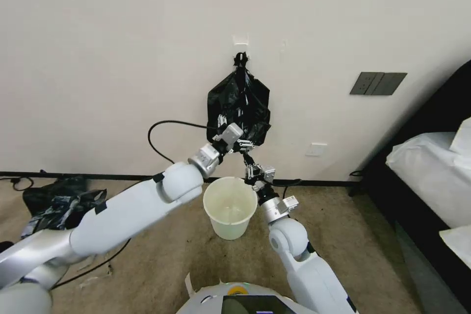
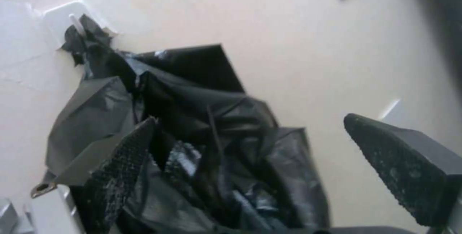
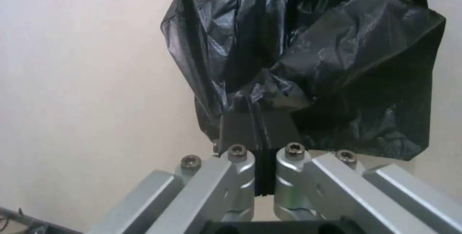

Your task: Place a trash bag onto the trash bin.

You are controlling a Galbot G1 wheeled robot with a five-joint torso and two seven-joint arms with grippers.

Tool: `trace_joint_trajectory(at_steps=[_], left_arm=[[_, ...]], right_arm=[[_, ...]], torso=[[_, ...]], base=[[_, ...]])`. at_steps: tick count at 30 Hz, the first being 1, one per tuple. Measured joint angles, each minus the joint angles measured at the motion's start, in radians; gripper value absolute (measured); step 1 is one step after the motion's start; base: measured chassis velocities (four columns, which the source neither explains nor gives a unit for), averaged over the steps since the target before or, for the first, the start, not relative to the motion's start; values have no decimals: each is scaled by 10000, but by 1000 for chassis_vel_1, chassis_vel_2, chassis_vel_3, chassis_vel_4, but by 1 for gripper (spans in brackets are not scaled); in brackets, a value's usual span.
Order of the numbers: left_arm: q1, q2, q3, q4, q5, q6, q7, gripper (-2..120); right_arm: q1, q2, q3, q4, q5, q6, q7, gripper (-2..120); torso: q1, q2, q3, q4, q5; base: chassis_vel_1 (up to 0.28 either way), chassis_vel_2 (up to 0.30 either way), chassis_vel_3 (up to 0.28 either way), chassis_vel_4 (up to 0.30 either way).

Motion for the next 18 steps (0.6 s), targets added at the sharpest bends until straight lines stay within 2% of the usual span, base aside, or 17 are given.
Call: trace_joint_trajectory(at_steps=[2,6,9,11,14,18], left_arm=[[-362,-142,157,108,-9,748,-236,100],[-637,-338,247,292,-15,1161,-343,99],[-796,-542,401,432,-117,1483,-441,85],[-800,-548,446,432,-124,1586,-468,82],[-755,-598,457,375,-121,2345,-893,67],[-766,-676,380,419,-121,2533,-1131,59]], right_arm=[[0,1,1,-20,1,19,-2,0],[0,7,0,-18,6,27,-5,0],[-5,4,20,1,17,37,-5,0],[-13,-4,31,7,22,43,-5,0],[-23,-19,77,28,50,50,-5,0],[-23,-28,91,21,78,52,-5,0]], torso=[[0,0,0,0,0],[0,1,0,0,1],[0,0,0,-3,0],[0,0,0,-2,0],[-1,0,-1,0,0],[-1,1,-1,0,0]], base=[[0,0,0,0],[0,0,0,0],[0,0,0,0],[0,0,0,0],[0,0,0,0],[0,0,0,0]])
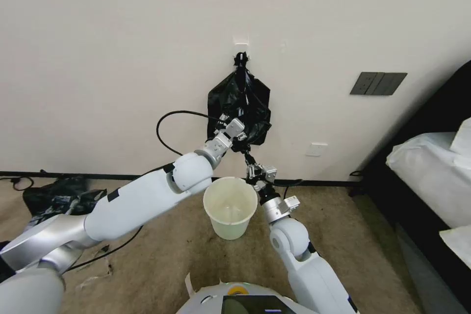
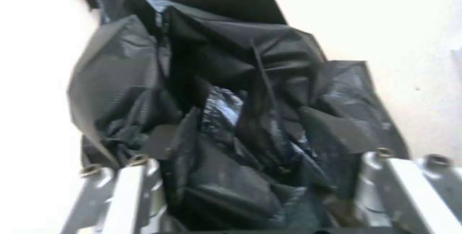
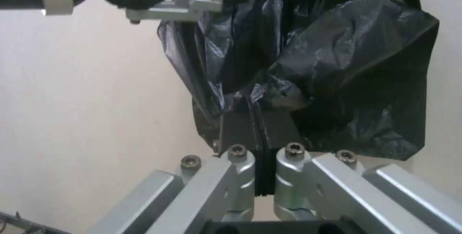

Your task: Place a trash bag onto the trash bin.

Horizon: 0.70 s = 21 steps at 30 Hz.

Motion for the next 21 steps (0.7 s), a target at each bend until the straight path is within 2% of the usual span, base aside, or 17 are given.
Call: trace_joint_trajectory(at_steps=[1,4,6,8,9,13,18,21], left_arm=[[0,0,0,0,0,0,0,59],[-75,-201,-112,134,-155,-3,-165,38],[-71,-217,-129,134,-180,-13,-183,35],[-12,-218,-208,118,-290,-37,-218,23],[-12,-218,-208,118,-290,-37,-218,23],[59,-161,-362,166,-811,-55,-435,5],[171,-112,-612,191,-1071,-212,-614,0],[287,-91,-972,265,-1510,-912,-665,0]], right_arm=[[0,0,0,0,0,0,0,0],[2,-4,-82,-119,-1,6,1,0],[1,-9,-95,-138,10,6,3,0],[-1,-37,-93,-148,102,6,13,0],[-1,-37,-93,-148,102,6,13,0],[27,-106,-22,-44,668,-91,82,0],[26,-147,40,170,926,-178,135,0],[-10,-233,62,489,960,-285,162,0]], torso=[[0,0,0,0,0],[0,0,0,-2,0],[0,0,0,-2,-1],[0,0,0,-1,0],[0,0,0,-1,0],[0,0,0,-1,-1],[0,0,0,-1,-1],[0,0,0,-1,-1]], base=[[0,0,0,0],[0,0,0,0],[0,0,0,0],[0,0,0,0],[0,0,0,0],[0,0,0,0],[0,0,0,0],[0,0,0,0]])
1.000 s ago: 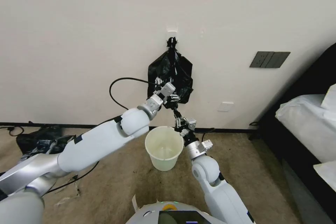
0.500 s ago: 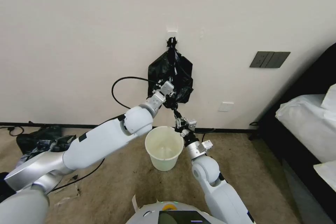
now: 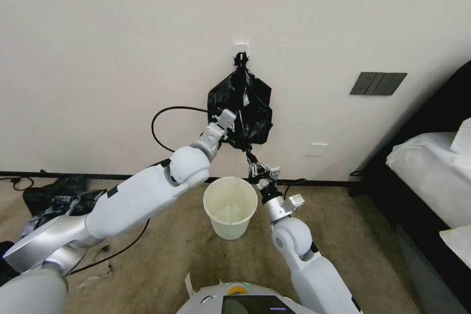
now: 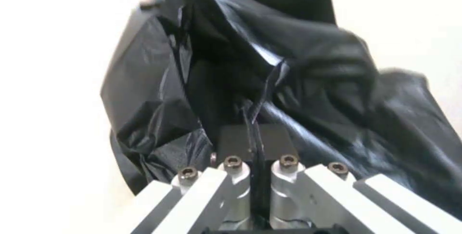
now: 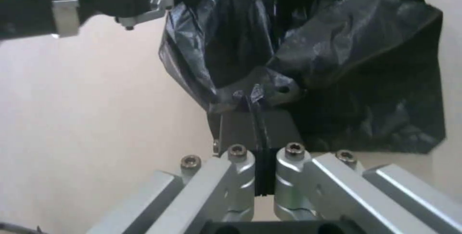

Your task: Place a trash bag onto the trash bin.

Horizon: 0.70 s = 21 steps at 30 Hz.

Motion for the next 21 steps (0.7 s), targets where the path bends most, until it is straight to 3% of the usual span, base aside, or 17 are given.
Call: trace_joint_trajectory(at_steps=[4,5,9,10,12,15,21], left_arm=[[159,-61,-461,119,-818,-773,9,0],[287,-86,-815,178,-1368,-1259,73,0],[506,-54,-1351,203,-2194,-1867,324,0],[678,30,-1677,208,-2699,-2222,512,0],[721,54,-1750,208,-2803,-2290,559,0],[1149,284,-2334,177,-3220,-2742,993,0],[1713,460,-2848,58,-3305,-3033,1228,0]], right_arm=[[-84,-106,11,240,-17,-60,64,7],[-198,-203,57,443,-7,-127,105,15],[-472,-387,162,827,37,-241,146,25],[-737,-534,302,1132,72,-425,159,34],[-812,-573,340,1206,91,-470,160,35],[-1455,-950,714,1894,589,-728,268,52],[-1403,-1256,1160,2632,1598,-1115,520,70]], torso=[[0,0,0,1,-1],[1,0,0,0,1],[0,0,0,-1,0],[0,0,0,1,1],[0,0,0,1,0],[0,0,0,-1,0],[0,0,-1,-1,1]], base=[[0,0,0,0],[0,0,0,0],[0,0,0,0],[0,0,0,0],[0,0,0,0],[0,0,0,0],[0,0,0,0]])
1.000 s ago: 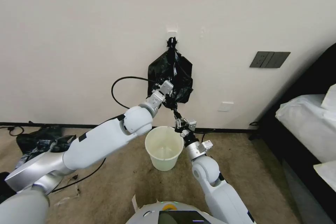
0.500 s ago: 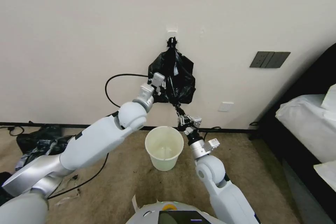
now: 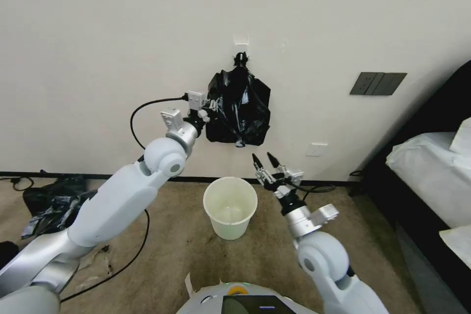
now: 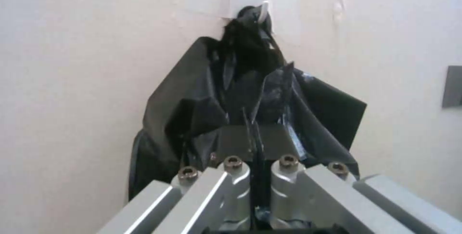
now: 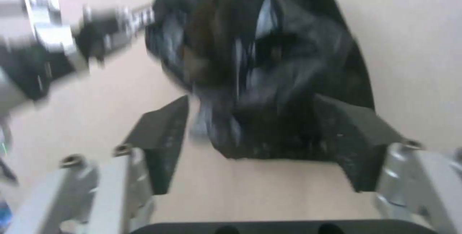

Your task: Place a trash bag onto the trash bin.

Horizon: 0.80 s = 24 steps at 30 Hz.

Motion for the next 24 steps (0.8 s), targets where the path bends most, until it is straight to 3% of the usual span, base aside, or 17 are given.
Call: trace_joint_trajectory(at_steps=[3,6,9,11,17,24], left_arm=[[289,75,-143,-69,-1,-87,85,0],[714,218,-326,-176,46,-182,190,0],[731,229,-342,-180,51,-197,198,0],[734,237,-353,-180,53,-204,199,0],[889,344,-535,-186,94,-245,209,0],[1160,438,-745,-273,106,-250,229,0]], right_arm=[[300,-98,130,189,519,-284,168,76],[1369,-570,231,198,1800,-953,598,93],[1648,-733,216,106,2049,-1120,659,99],[1864,-842,188,26,2217,-1258,696,100],[4797,-1547,-989,-1194,3942,-2518,1286,100],[6909,-1340,-2172,-2670,4602,-2819,1827,99]], torso=[[0,0,0,1,-1],[0,0,1,2,0],[0,0,0,2,-1],[0,0,1,-1,0],[0,0,1,1,-1],[0,0,2,3,-3]], base=[[0,0,0,0],[0,0,0,0],[0,0,0,0],[0,0,0,0],[0,0,0,0],[0,0,0,0]])
